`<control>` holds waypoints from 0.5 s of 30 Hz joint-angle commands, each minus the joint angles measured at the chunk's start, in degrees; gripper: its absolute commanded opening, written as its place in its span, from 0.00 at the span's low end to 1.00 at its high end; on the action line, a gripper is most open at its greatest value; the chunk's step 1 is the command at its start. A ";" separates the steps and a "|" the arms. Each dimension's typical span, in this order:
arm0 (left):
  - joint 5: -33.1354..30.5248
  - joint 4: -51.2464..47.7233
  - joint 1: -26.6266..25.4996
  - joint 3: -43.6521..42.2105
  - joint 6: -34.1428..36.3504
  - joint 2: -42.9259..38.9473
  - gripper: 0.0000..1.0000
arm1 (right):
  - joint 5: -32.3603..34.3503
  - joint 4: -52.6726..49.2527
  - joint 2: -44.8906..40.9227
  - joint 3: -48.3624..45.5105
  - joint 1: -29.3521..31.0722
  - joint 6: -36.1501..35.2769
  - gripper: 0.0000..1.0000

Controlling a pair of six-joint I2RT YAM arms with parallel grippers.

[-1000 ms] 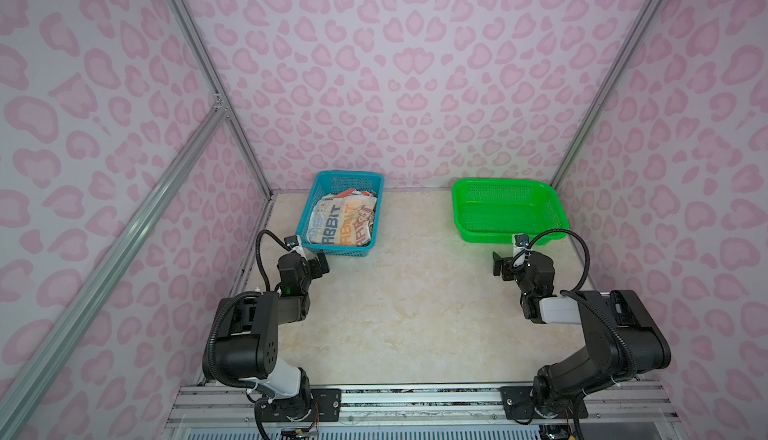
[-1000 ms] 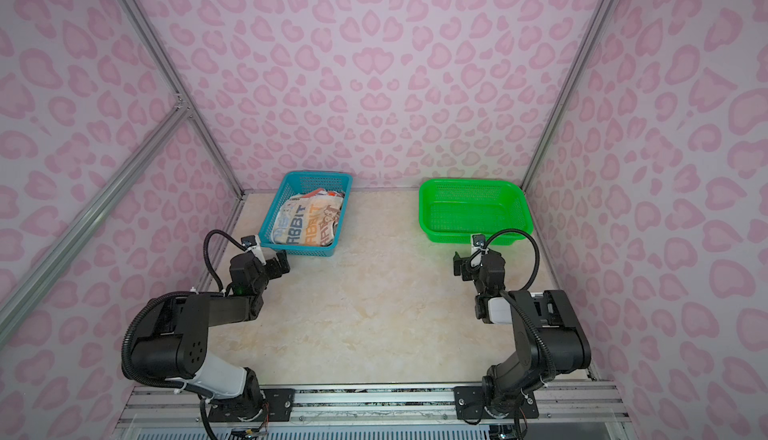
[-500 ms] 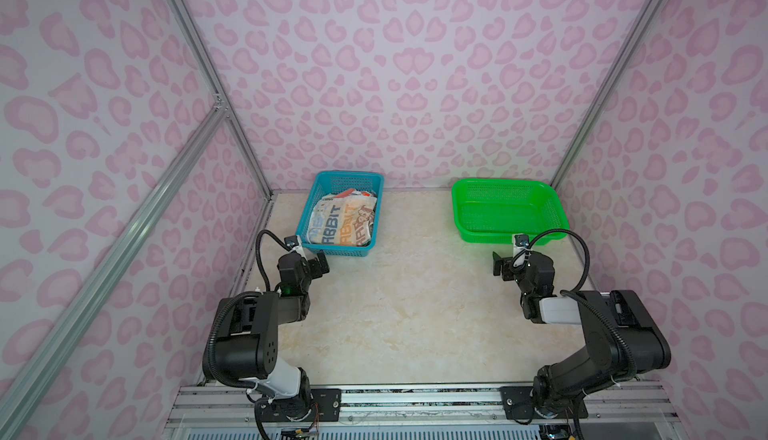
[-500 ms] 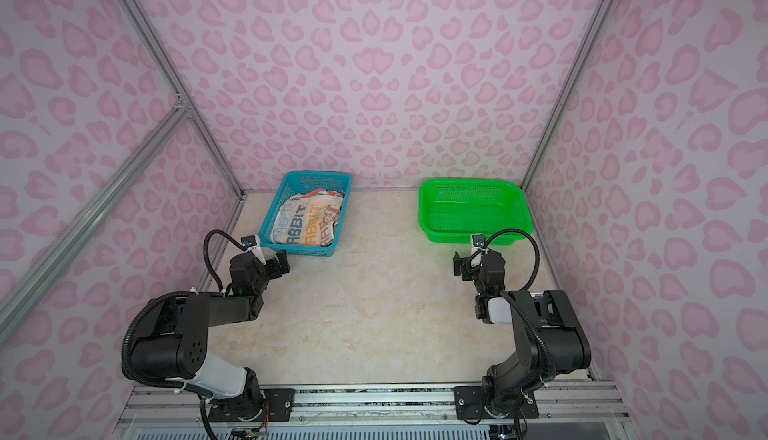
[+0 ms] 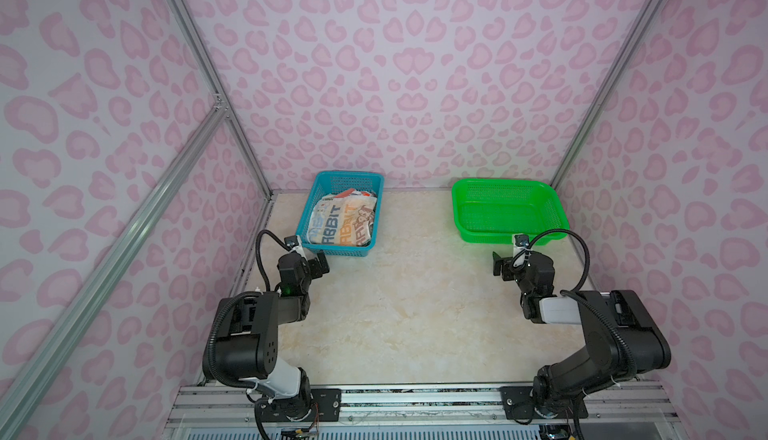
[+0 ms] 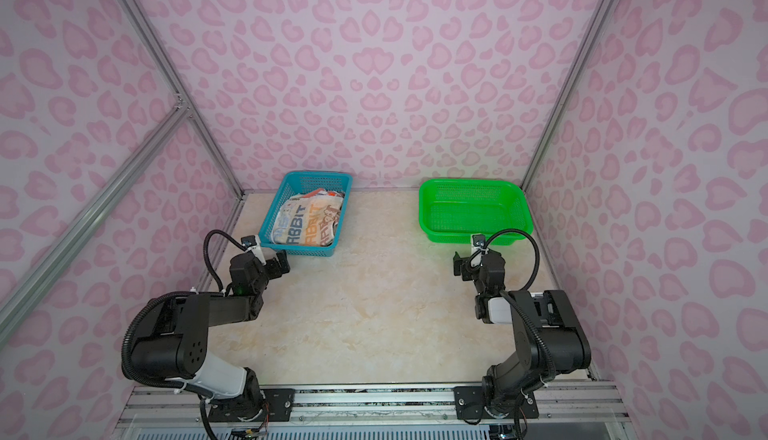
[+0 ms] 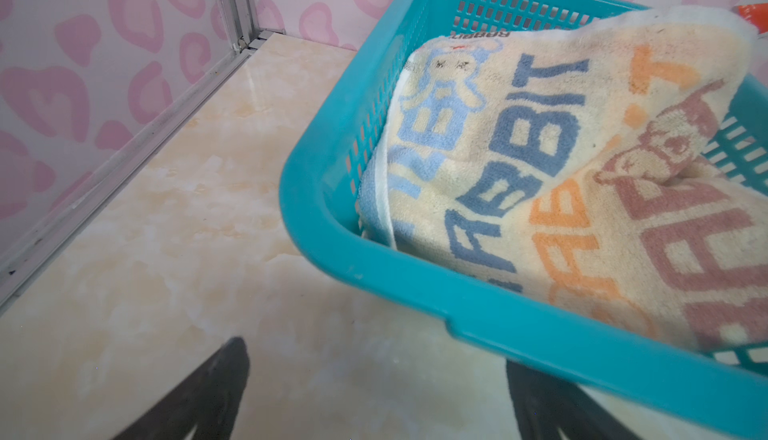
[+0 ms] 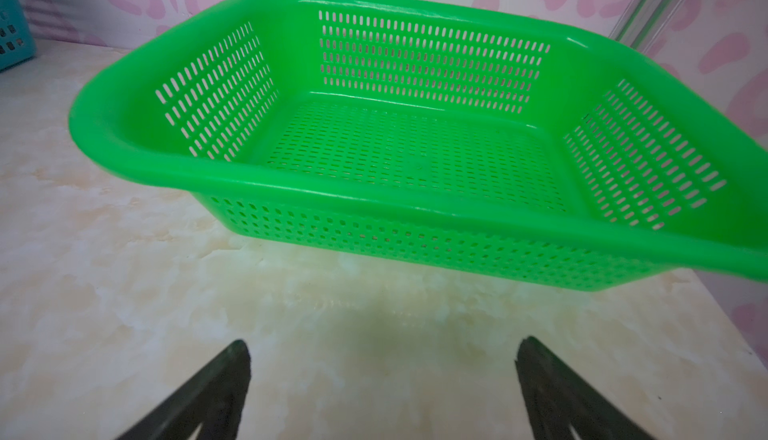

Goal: Fold and stack the towels

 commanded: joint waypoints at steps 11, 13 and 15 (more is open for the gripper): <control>-2.79 -5.52 0.06 1.90 -1.21 -4.80 0.98 | -0.12 8.83 -2.68 -5.88 0.98 -1.39 1.00; -2.61 -8.10 0.05 2.55 -1.38 -6.14 0.98 | 0.75 6.70 -4.43 -5.73 2.07 -2.42 1.00; -2.94 -12.31 0.04 3.81 -2.11 -7.67 0.98 | 2.45 2.43 -6.59 -4.60 3.51 -3.59 1.00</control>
